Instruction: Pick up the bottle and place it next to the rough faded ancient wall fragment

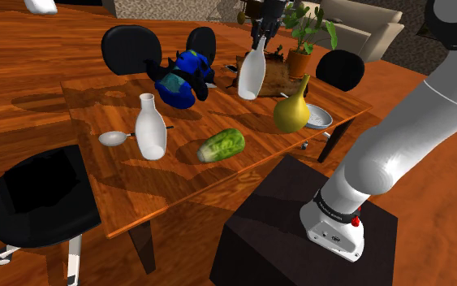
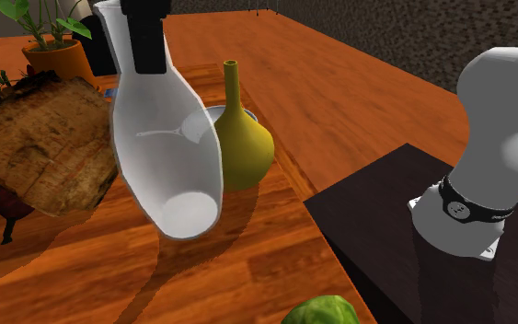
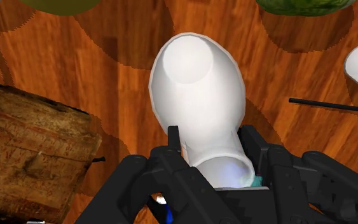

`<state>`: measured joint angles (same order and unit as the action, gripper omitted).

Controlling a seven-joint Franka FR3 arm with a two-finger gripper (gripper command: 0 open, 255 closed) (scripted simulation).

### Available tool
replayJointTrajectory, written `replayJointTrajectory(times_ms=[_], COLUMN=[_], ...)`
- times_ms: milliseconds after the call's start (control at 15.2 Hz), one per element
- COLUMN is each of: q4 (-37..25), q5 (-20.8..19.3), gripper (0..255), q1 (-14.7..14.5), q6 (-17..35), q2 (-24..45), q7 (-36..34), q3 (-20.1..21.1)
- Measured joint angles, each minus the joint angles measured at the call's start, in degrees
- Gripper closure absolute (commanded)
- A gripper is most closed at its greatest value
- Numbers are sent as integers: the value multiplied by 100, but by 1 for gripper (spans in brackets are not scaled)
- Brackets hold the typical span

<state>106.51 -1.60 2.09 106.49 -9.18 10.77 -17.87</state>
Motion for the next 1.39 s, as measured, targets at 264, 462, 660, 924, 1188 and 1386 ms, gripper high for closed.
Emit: replayJointTrajectory(times_ms=[264,462,660,924,1188,1386], q4=[-343,-619,-902,-1332,-1809,-2184], q5=[12,26,44,74,122,158], gripper=[255,255,255,255,255,255], q1=[-7,-7,-8,-8,-1,1], q6=[-310,-550,-779,-1118,-1458,-1723], q2=[35,73,127,223,367,484], q7=[0,14,25,44,78,90], q3=[5,0,-5,-15,-37,-48])
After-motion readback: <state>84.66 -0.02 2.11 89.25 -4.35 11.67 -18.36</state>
